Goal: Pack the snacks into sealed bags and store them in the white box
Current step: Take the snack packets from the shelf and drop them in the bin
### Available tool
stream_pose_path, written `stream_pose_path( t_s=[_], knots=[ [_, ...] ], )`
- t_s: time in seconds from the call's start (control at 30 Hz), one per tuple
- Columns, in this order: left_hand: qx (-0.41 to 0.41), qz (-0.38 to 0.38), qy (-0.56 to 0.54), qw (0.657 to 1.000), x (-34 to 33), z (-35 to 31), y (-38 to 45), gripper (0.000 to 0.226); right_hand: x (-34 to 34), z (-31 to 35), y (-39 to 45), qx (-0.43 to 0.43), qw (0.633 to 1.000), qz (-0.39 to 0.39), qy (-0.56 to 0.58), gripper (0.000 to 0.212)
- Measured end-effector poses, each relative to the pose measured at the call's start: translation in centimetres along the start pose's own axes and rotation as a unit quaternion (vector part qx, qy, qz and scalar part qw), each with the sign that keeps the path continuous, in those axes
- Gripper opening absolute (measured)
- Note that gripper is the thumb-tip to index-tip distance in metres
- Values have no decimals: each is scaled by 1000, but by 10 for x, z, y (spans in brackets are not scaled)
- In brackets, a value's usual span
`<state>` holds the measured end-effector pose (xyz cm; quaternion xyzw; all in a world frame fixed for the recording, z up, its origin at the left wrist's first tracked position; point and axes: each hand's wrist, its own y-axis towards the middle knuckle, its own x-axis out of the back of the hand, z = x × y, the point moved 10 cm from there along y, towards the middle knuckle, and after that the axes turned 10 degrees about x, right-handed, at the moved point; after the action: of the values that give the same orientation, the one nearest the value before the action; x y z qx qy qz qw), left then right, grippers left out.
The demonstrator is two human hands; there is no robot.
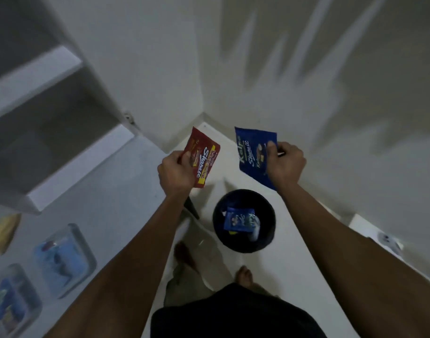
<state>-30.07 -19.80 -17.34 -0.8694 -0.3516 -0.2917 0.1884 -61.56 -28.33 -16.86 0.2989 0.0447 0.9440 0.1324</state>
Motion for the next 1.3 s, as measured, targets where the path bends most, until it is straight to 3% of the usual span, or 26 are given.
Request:
stream_pose_path(
  t_s=[0.27,0.5,0.63,0.83,0.97,1.2,1.3],
  knots=[
    [48,67,13,997,-86,7,-77,28,42,-93,-56,-132,991,-17,-16,22],
    [118,115,63,984,-138,66,-91,30,17,-159,-107,-226,972,21,-53,26],
    [113,103,88,984,-164,91,-84,31,-4,-184,-117,-253,965,32,-58,25],
    [134,136,104,976,-205,117,-71,37,-36,-207,-111,-254,964,52,-61,24],
    [116,170,109,972,-214,106,-64,40,-50,-206,-99,-241,966,67,-57,37],
    [89,184,54,977,-177,67,-69,25,-36,-161,-78,-194,977,80,-39,33],
    [88,154,41,983,-152,52,-69,38,-29,-133,-68,-157,983,90,-18,33]
  ],
)
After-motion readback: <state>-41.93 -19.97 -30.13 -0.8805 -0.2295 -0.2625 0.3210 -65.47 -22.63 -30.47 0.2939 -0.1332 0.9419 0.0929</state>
